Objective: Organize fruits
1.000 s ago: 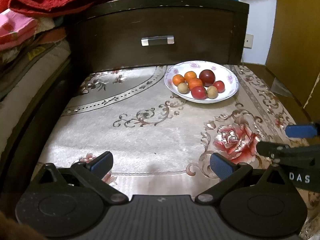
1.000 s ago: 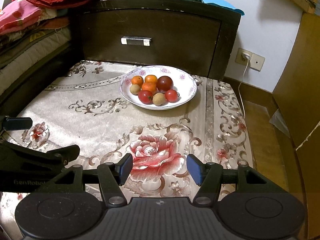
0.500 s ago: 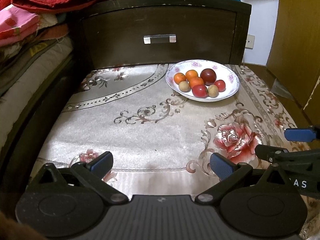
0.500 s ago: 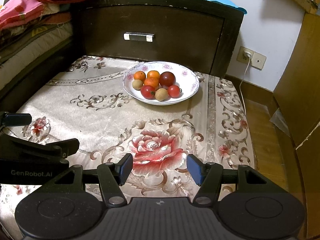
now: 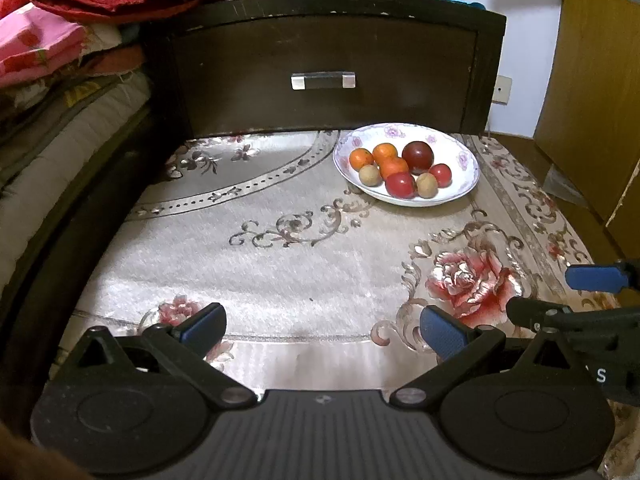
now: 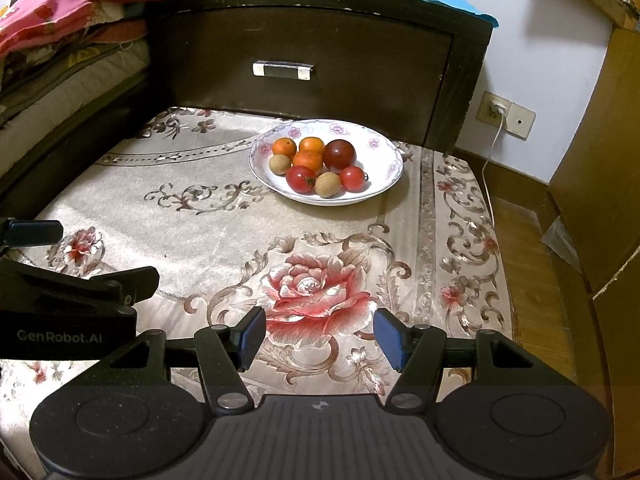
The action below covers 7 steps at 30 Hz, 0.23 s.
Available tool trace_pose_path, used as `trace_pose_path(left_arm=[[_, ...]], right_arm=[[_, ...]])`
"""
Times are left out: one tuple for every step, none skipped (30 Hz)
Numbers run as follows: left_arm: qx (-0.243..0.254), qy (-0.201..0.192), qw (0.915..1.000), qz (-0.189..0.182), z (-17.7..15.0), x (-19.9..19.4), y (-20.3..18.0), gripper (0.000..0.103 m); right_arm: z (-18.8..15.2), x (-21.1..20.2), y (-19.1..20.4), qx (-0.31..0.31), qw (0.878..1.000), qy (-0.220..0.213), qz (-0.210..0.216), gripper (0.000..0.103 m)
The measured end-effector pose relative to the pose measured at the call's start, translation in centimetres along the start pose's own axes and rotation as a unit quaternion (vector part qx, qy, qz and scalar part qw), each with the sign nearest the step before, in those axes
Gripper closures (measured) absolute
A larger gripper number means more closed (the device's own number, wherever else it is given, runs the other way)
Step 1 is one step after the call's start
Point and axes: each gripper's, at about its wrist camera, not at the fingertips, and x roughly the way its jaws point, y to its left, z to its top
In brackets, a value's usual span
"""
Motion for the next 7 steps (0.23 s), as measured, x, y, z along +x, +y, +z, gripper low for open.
trace_pose_path(left_arm=[[0.001,0.001,1.0,0.001,-0.03,0.02,-0.03,0.0],[0.001,0.002,1.0,0.001,-0.04,0.02,-0.07,0.0],[0.001,0.003,1.0,0.0,-0.04,0.02,-0.08,0.0],[0.0,0.003,1.0,0.0,-0.06,0.01,-0.08,0.0],[0.0,0.004,1.0,0.0,-0.07,0.0,-0.09,0.0],[0.0,0.005,1.0,0.0,-0.07,0.02,-0.09,0.0],[0.001,0.007,1.0,0.0,-0.04,0.07,-0.09,0.0]], right_arm=[[0.0,0.01,-0.01,0.001,1.0,0.0,0.0,0.047],[0.04,0.03,-0.04,0.001,1.0,0.001,-0.001,0.047],[0.05,0.03,-0.08,0.001,1.0,0.001,-0.001,0.047],[0.06,0.04,-0.12,0.001,1.0,0.0,-0.001,0.047],[0.06,0.02,-0.13,0.002,1.0,0.0,-0.001,0.047],[0.08,0.05,-0.17,0.002,1.0,0.0,-0.001,0.047],[0.12,0.07,-0.19,0.002,1.0,0.0,-0.001,0.047]])
